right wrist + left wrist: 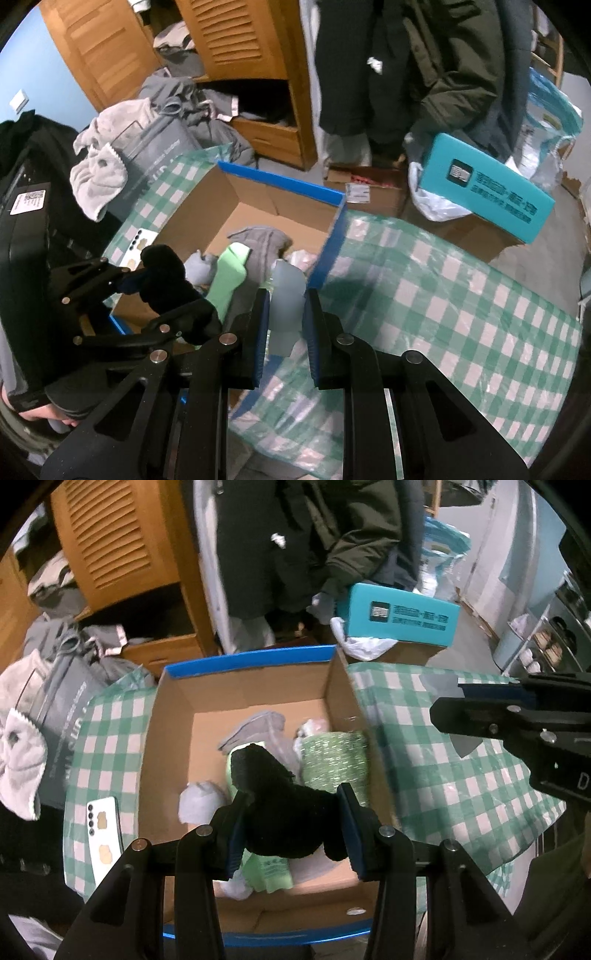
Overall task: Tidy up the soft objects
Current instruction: 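Open the left gripper to drop the black sock into the box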
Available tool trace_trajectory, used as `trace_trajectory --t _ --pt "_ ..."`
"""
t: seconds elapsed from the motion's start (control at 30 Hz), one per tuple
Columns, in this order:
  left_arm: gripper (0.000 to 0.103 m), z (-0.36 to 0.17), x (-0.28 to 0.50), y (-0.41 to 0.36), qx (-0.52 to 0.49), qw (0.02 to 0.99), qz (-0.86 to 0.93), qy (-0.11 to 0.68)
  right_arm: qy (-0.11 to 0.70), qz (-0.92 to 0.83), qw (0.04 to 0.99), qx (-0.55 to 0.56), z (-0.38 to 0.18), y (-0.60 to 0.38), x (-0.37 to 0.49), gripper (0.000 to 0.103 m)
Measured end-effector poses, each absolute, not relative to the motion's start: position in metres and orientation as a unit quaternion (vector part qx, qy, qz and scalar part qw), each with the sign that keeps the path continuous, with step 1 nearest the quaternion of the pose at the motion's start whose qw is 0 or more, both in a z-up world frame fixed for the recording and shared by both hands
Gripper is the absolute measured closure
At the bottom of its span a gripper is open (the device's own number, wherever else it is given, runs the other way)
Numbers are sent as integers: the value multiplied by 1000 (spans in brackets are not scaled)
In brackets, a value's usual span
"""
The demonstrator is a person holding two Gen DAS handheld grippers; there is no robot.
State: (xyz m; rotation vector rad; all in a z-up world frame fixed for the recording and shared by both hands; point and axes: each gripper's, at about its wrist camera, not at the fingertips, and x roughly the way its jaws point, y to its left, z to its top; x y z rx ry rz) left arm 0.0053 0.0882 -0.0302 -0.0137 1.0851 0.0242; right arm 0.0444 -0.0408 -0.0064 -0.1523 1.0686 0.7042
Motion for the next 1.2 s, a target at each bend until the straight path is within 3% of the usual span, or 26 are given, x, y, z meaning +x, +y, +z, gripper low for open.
trace_trajectory --t 0.63,0.83,0.9,1.0,1.2 --pt "56 -52 0 135 -30 844 46 534 539 356 759 -85 -46 25 42 85" --pt "51 -55 -1 141 -37 837 60 543 542 356 757 -85 -50 28 41 78" --pt "45 -53 -2 140 -34 836 60 544 539 355 759 -84 -49 28 41 77" --pt "37 -46 -4 137 -32 841 58 538 534 352 764 -82 -45 24 39 60" --pt "33 -32 -6 131 -31 847 57 528 516 341 781 -89 -32 12 36 41"
